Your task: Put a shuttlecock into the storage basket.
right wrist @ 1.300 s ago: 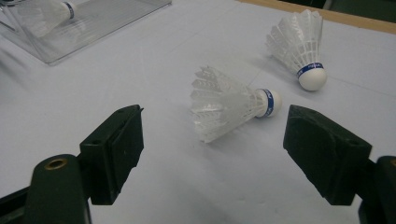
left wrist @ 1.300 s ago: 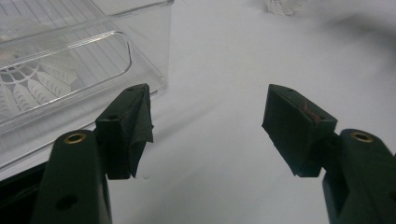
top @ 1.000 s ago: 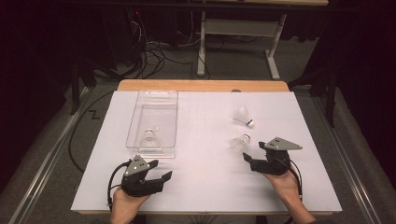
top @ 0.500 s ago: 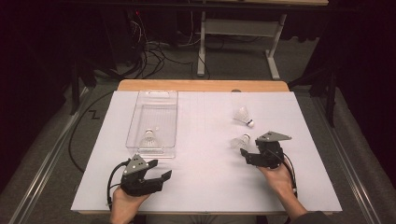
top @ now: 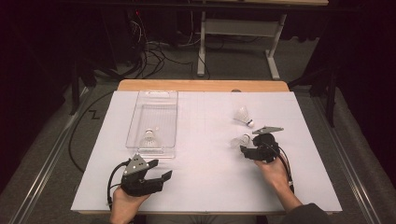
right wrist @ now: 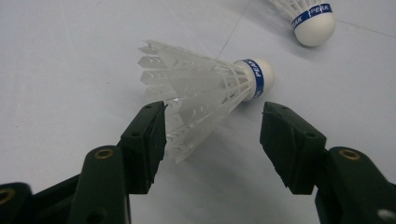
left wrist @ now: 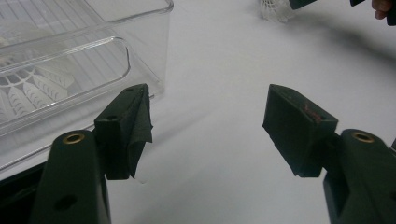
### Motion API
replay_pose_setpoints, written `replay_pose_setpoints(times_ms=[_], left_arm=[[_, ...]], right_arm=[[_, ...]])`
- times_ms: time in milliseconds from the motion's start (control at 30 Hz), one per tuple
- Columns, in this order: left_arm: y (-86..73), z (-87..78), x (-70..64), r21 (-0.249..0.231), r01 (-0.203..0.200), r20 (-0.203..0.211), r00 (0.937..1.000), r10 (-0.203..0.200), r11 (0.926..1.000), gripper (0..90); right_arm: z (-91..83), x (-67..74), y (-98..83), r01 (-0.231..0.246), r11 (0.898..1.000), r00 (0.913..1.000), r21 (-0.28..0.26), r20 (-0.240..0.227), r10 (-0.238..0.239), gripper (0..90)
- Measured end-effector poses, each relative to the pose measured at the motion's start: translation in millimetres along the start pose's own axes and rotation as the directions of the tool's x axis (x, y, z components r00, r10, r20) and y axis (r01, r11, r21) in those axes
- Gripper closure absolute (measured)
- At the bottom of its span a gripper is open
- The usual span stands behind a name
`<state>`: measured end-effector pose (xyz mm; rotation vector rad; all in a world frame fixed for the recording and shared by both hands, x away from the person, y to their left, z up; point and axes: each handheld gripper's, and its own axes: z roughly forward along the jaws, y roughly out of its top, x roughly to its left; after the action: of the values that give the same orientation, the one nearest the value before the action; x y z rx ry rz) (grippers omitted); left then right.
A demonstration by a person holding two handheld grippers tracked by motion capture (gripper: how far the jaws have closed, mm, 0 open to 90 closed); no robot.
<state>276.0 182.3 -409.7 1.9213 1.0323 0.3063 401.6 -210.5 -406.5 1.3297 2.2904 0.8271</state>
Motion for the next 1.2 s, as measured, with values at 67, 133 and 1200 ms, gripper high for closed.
replay_pose_setpoints(times_ms=[67, 133, 1200], left_arm=[[0.0, 0.1, -0.2, 0.001, -0.003, 0.001, 1.0, 0.003, 1.0, 33.0], [0.1, 0.3, -0.5, 0.003, -0.005, 0.002, 1.0, 0.005, 1.0, 33.0], [0.2, 1.2, -1.3, 0.006, -0.015, 0.008, 0.9999, 0.014, 0.9999, 32.9]], right_arm=[[2.1, 1.0, 1.6, -0.008, 1.0, 1.0, 0.017, 0.007, 0.007, 44.3], [3.9, 1.4, 3.3, -0.016, 1.0, 0.9998, 0.024, 0.011, 0.016, 46.2], [18.6, -3.1, 11.7, -0.07, 0.993, 0.9968, 0.1, 0.045, 0.066, 74.3]])
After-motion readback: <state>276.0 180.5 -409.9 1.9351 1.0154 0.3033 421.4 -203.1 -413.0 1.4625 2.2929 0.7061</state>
